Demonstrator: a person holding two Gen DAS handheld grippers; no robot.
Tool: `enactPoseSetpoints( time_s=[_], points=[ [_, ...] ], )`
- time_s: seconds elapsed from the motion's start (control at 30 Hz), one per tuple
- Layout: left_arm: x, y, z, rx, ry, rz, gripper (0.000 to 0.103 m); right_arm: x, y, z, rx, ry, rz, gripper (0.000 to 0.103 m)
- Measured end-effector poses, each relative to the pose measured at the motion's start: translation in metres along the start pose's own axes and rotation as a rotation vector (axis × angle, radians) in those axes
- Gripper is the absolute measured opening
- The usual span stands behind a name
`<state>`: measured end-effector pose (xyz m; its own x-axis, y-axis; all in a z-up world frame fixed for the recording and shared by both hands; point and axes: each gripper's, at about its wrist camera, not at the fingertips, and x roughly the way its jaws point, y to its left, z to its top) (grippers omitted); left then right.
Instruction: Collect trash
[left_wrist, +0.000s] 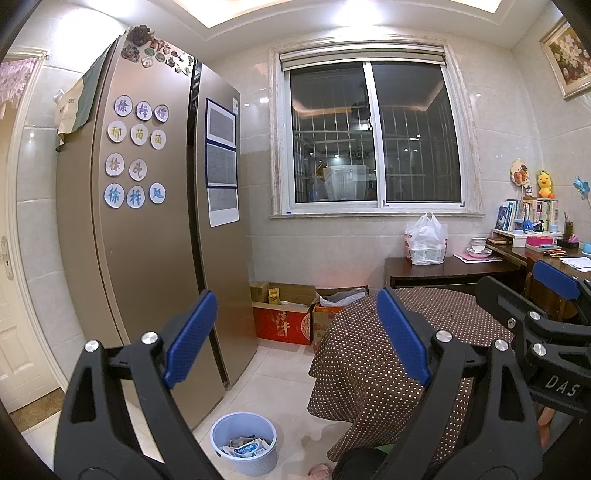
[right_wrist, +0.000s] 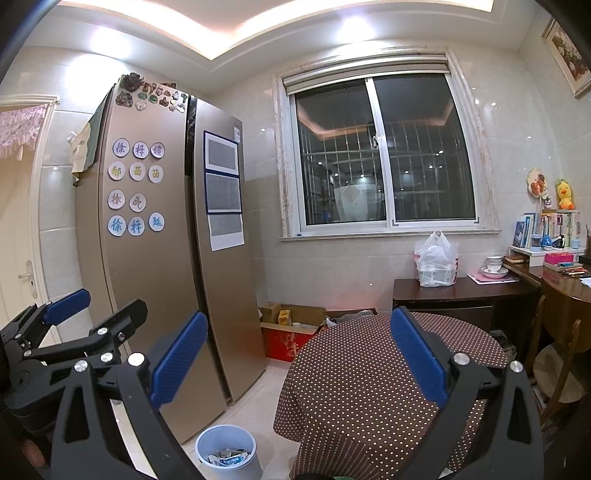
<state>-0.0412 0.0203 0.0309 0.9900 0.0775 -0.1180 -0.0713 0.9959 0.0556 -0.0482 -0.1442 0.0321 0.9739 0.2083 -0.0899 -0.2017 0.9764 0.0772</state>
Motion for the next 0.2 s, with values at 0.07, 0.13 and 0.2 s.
enactPoseSetpoints(
  time_s=[0.07,0.13,0.2],
  points=[
    [0.0012,-0.0008,-0.0008,-0.006,0.009,0.002,0.087,0.0013,0.0002,-0.0009,0.001,0.006,0.003,0.098],
    [0.0042,-0.0016,-0.0022,-0.011,0.021,0.005,0.087,0.0035,0.0014,-0.0026,0.003,0.015,0.005,0.098],
    [0.0089,-0.0028,-0.0045,-0.006,0.032,0.011,0.088,0.0081,0.0007,-0.0038,0.006,0.028,0.005,0.098]
  ],
)
